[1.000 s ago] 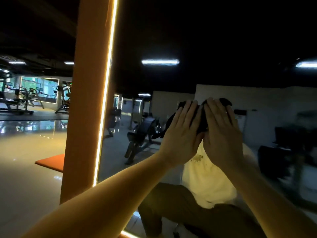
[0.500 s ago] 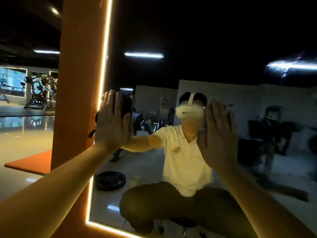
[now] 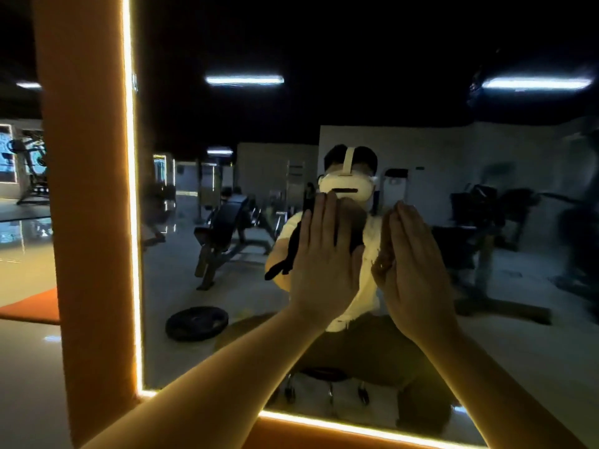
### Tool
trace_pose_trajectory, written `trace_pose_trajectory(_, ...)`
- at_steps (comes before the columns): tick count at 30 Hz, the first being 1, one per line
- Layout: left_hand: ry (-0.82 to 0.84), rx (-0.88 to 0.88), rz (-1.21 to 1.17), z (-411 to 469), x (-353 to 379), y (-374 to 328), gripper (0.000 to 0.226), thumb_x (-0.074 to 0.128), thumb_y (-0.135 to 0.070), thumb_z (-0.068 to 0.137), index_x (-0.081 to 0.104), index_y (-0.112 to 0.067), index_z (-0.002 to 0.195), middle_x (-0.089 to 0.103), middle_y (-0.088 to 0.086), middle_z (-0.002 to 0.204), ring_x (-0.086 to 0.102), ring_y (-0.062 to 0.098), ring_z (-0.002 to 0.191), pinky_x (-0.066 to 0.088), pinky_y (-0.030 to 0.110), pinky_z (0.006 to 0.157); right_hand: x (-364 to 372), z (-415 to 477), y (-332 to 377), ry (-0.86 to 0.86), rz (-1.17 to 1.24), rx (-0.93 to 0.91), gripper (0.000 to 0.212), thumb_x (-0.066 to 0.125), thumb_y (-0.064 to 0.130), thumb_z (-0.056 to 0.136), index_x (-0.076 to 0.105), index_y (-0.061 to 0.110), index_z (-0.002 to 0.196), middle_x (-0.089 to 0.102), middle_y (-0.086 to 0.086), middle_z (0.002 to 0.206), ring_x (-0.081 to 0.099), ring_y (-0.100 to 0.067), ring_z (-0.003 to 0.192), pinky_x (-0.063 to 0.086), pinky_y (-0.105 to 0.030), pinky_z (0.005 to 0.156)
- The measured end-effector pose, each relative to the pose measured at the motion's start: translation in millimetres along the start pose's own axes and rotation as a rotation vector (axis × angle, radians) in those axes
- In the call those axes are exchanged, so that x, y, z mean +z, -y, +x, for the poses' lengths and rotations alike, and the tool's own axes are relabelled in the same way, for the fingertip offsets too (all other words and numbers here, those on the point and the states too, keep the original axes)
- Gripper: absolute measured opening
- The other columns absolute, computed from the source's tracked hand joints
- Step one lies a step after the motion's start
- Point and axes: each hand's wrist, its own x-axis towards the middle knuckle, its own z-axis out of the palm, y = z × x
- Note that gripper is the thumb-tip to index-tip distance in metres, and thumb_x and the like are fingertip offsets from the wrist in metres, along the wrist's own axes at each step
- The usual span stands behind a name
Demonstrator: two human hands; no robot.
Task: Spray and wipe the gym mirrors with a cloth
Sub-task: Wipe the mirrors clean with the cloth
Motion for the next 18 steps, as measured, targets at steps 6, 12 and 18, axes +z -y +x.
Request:
trace_pose_trajectory(6,0.057,0.155,0.064,-10,-11,17,0.067,0.035,-0.042,0.112,0.016,-0.005,0.165,0.006,0.018,0.173,-0.001,0.029,0.162,-0.002,0.043,0.132,6,-9,14,0.007,-0.012,0.025,0.064,0.055,0.01,0.101,0.03,0.003,0.159,0.022,-0.017,0.169,0.015,-0.031,0.158,0.02,-0.055,0.126)
trace_pose_trajectory(12,-0.002,-0.109,0.11,-69,-36,128,0.071,0.036,-0.041,0.108,0.021,0.002,0.163,0.013,0.025,0.171,0.011,0.038,0.161,0.022,0.057,0.128,25,-28,44,0.006,0.028,0.028,0.064,0.052,0.019,0.098,0.035,0.001,0.157,0.02,-0.015,0.17,0.012,-0.028,0.159,0.02,-0.057,0.126)
trace_pose_trajectory(18,-0.086,-0.642,-0.051,-95,-39,141,0.076,0.021,-0.053,0.108,0.004,-0.007,0.167,0.004,0.018,0.174,0.002,0.031,0.162,0.011,0.056,0.13,30,-51,50,0.032,-0.003,0.054,0.066,0.05,0.02,0.097,0.033,-0.001,0.158,0.018,-0.016,0.17,0.012,-0.03,0.159,0.021,-0.059,0.125)
